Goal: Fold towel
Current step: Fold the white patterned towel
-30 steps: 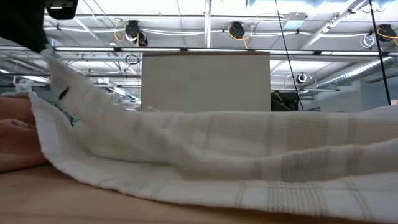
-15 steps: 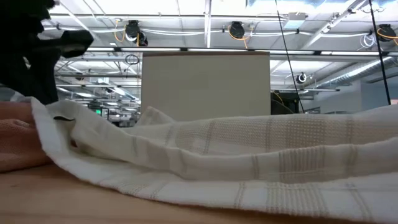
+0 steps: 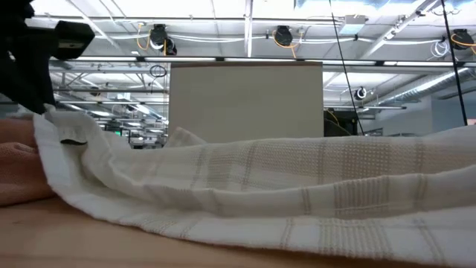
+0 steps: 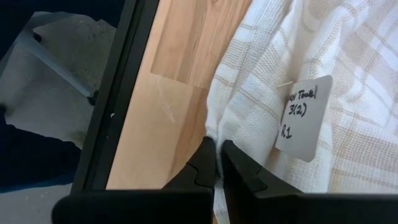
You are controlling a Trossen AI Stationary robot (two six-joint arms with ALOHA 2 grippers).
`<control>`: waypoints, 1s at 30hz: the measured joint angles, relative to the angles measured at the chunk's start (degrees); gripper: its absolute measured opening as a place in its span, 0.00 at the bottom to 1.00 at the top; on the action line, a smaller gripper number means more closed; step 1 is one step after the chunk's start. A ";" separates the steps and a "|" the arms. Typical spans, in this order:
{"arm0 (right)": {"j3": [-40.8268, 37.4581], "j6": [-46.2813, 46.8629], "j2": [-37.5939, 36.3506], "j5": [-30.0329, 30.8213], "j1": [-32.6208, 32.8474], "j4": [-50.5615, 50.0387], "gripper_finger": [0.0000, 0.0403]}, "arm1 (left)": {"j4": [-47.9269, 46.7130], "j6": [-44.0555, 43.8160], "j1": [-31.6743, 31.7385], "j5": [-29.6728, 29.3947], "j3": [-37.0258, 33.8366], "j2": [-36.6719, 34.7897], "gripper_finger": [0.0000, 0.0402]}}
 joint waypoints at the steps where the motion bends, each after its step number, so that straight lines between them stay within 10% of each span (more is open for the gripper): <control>1: 0.00 0.00 0.00 0.00 0.01 0.01 0.01 | 0.04 -1.11 -0.32 0.06 0.00 -0.16 0.16; 10: 0.00 -0.15 0.00 0.55 0.01 0.01 0.01 | -2.44 -6.65 -1.14 3.82 -0.02 0.18 0.33; 30: 0.00 0.21 0.00 1.20 -0.01 -0.15 0.01 | -0.79 -6.20 -1.17 2.21 -0.02 0.16 0.34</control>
